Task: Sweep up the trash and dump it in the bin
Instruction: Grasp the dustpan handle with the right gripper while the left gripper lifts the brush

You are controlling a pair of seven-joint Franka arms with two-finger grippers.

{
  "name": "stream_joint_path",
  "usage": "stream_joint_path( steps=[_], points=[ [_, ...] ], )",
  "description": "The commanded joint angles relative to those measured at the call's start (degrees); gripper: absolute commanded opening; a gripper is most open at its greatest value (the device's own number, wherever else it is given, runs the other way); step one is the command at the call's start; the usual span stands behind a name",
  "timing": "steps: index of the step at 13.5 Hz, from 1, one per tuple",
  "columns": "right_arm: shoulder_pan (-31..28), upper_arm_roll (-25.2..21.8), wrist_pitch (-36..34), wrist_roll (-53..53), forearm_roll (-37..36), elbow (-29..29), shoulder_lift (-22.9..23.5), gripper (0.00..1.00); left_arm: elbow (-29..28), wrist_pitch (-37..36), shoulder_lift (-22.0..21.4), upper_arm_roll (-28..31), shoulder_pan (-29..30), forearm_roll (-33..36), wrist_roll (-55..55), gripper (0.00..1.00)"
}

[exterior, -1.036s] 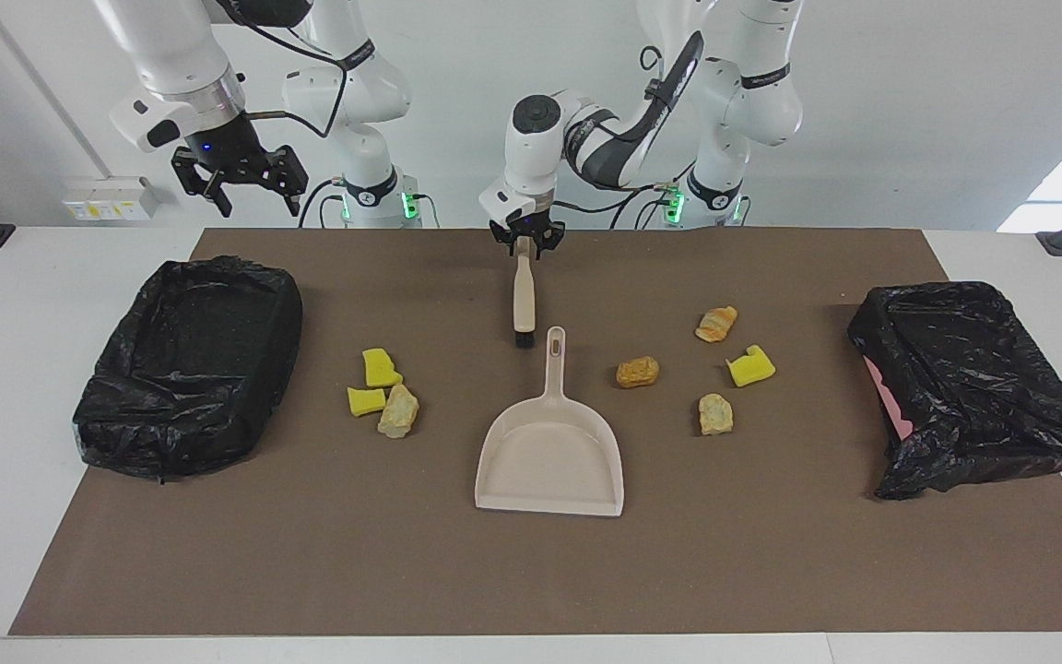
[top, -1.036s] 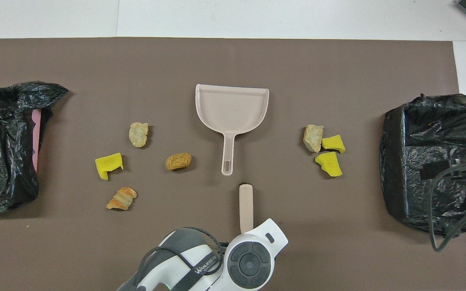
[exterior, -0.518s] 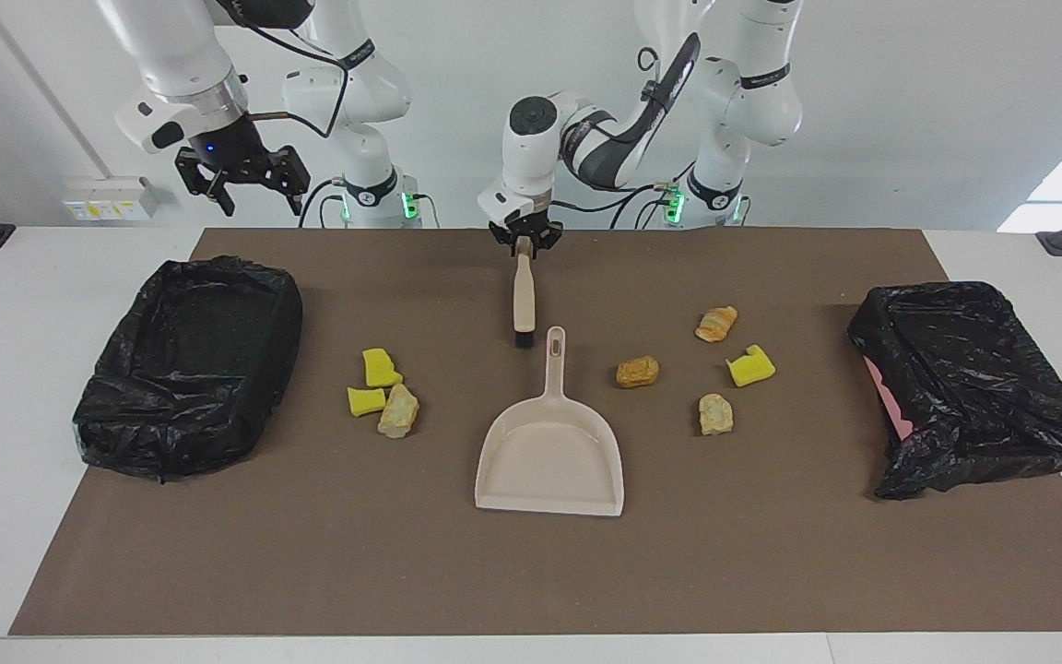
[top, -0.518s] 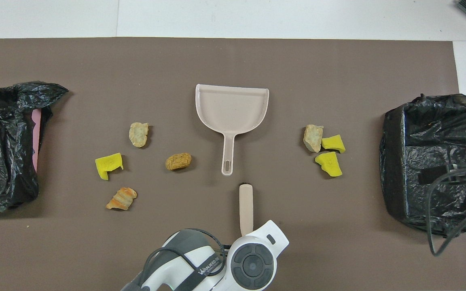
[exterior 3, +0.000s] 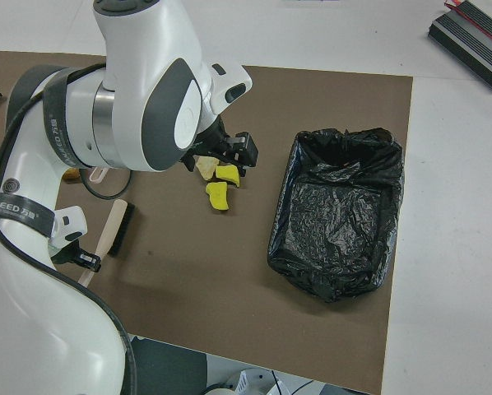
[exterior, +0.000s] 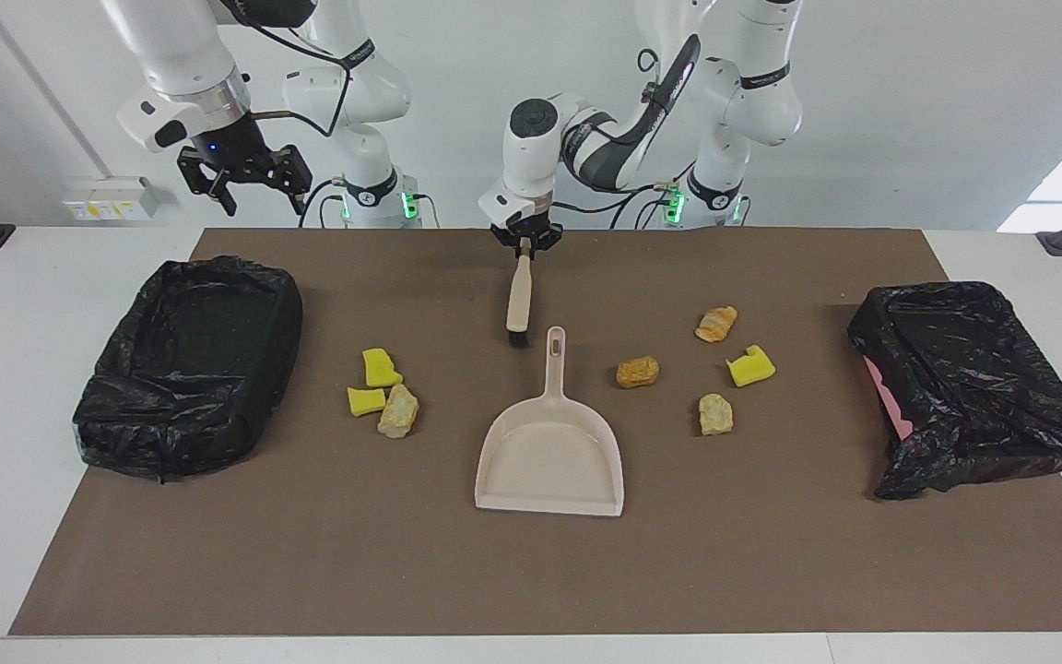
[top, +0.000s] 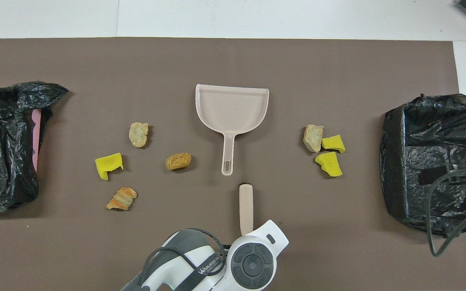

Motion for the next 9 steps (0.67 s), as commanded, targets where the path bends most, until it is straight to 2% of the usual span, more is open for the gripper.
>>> stream_joint_path(
  steps=[1, 6, 7, 9],
  points=[
    [-0.7, 0.3, 0.8, -1.0, 2.5, 1.4, 0.9, 1.00, 1.6, -7.2, -3.0, 0.9, 3.3, -0.3, 0.1, 0.00],
    [-0.4, 1.4, 0.7, 1.1, 1.9, 3.2, 2.0, 1.00, 3.3, -20.6, -7.0, 1.0, 10.1, 2.5, 0.1, 0.00],
    [-0.4, 3.2, 1.1, 4.4, 2.7, 4.4, 3.1, 1.00, 3.4, -22.4, -7.9, 1.0, 12.2, 3.9, 0.1, 0.00],
    [-0.5, 8.1, 2.0, 12.4, 2.8, 8.5, 8.0, 1.00, 3.8, -24.6, -8.8, 1.1, 15.9, 5.8, 0.0, 0.00]
  ],
)
